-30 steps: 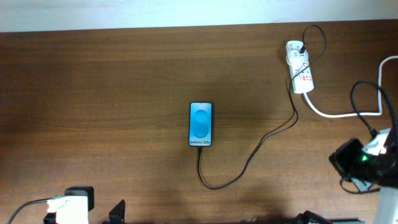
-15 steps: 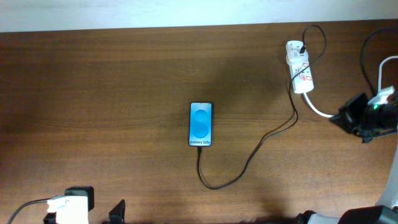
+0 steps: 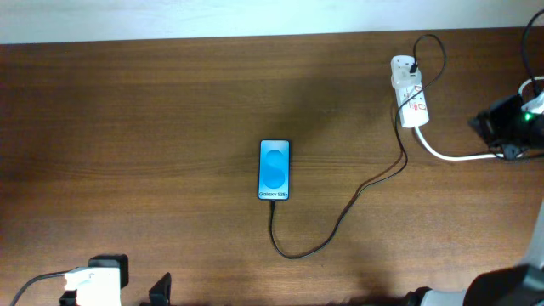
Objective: Plug charger to phone and switch on socket
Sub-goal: 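Move the right gripper up to the white power strip's switch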
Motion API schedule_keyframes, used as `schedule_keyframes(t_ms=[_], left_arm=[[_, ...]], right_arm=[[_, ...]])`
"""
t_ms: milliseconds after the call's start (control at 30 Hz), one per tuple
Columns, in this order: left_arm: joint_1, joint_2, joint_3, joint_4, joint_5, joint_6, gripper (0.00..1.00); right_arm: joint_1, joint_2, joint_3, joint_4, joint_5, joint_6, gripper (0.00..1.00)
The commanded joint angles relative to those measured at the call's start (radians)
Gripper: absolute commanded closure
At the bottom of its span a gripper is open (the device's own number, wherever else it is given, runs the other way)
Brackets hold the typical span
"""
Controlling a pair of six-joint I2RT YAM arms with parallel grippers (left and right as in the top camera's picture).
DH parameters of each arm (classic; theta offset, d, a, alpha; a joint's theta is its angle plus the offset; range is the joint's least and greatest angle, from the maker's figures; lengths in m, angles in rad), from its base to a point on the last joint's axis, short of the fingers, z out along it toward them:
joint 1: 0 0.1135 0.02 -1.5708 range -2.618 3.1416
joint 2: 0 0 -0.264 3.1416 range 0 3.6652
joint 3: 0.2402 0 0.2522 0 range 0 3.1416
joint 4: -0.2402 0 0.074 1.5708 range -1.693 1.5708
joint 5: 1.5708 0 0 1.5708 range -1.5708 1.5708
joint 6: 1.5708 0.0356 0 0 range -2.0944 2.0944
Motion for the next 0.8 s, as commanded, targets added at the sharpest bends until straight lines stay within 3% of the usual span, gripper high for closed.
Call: schedule_keyframes(t_ms=[0,433,767], left_arm=[[0.000,-0.005,-0.004,0.000,-0.003,0.005,0.01],[0.000,-0.005,-0.004,0.000,-0.003,0.005,0.01],[0.000,-0.005,-0.004,0.000,-0.003,0.005,0.01]], right_arm=[[-0.006,0.109,0.044,0.061,-0.017,0.074,0.96],[0.014,0.541,0.158,0.334,-0.109,0.173,0.96],[0.076,0.648,0.158,0.606,-0.068,0.224,0.96]])
